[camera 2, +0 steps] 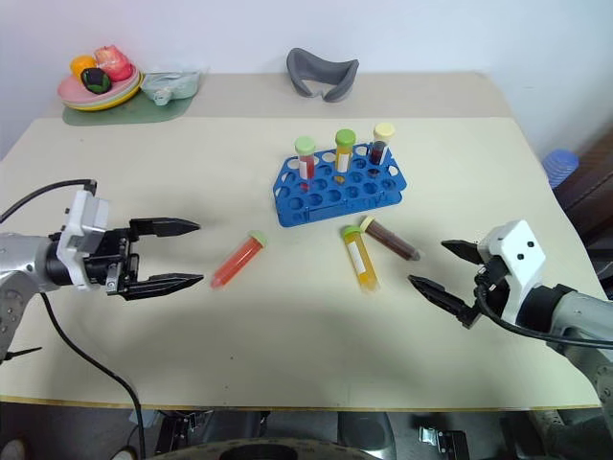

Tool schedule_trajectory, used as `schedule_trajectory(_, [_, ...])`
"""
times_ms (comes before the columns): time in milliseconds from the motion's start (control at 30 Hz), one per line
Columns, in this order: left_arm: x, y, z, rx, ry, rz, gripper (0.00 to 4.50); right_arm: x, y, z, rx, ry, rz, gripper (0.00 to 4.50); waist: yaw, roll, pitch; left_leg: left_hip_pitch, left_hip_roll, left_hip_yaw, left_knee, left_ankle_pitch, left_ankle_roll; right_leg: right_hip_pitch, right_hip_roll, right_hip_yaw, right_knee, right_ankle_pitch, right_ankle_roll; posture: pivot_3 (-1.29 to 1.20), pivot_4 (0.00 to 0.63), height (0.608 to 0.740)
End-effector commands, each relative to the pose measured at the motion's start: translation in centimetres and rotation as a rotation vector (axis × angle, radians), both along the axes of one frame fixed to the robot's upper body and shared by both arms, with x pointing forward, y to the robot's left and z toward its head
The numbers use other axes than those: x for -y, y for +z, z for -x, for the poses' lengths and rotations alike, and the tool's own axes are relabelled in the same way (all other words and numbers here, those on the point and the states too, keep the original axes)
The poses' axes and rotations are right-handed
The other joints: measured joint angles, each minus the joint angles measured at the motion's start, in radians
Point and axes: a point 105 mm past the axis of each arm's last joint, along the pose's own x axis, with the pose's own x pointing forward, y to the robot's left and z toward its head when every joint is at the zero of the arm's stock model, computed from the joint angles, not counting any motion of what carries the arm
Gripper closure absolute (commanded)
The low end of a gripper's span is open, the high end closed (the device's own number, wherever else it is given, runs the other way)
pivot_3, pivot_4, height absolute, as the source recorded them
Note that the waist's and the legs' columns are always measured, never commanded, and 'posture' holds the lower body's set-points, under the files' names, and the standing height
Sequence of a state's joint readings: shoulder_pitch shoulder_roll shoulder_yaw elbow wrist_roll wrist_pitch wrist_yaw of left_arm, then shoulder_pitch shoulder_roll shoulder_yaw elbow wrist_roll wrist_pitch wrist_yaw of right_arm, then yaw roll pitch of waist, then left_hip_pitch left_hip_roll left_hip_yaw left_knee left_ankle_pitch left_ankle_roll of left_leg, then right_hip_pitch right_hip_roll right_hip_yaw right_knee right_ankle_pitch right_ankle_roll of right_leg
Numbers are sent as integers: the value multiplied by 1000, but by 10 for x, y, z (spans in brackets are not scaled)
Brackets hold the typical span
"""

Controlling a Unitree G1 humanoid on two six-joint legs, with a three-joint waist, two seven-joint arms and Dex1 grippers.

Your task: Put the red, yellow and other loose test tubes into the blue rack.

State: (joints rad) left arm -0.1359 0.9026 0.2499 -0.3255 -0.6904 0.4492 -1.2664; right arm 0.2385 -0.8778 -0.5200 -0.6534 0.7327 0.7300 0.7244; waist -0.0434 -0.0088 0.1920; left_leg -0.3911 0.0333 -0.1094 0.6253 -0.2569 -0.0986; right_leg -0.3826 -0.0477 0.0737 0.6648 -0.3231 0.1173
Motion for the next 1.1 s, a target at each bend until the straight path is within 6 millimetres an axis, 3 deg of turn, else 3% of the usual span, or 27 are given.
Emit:
schedule_trajectory(33, [5,9,5,40,-48,-4,123,-10,11,-1,43,25,-1,65,1,0,0,0,0,0,0,0,0,0,0,0,0,0,0,0,150,740])
schedule_trajectory(233, [5,8,4,39,-50,-9,123,-13,17,-5,49,25,-3,65,1,0,0,0,0,0,0,0,0,0,0,0,0,0,0,0,150,740])
schedule_trajectory(667, [10,6,2,53,-47,-3,123,-10,8,-7,29,35,7,65,1,0,0,0,0,0,0,0,0,0,0,0,0,0,0,0,150,740])
schedule_trajectory(867, [14,5,1,60,-36,12,123,-8,-7,-22,-65,-23,72,65,0,0,0,0,0,0,1,0,0,0,0,0,0,0,0,0,150,740])
schedule_trajectory(1100, [14,6,-5,76,8,32,123,-7,-13,-51,-121,-18,28,65,0,0,0,0,0,0,1,0,0,0,0,0,0,0,0,0,150,740])
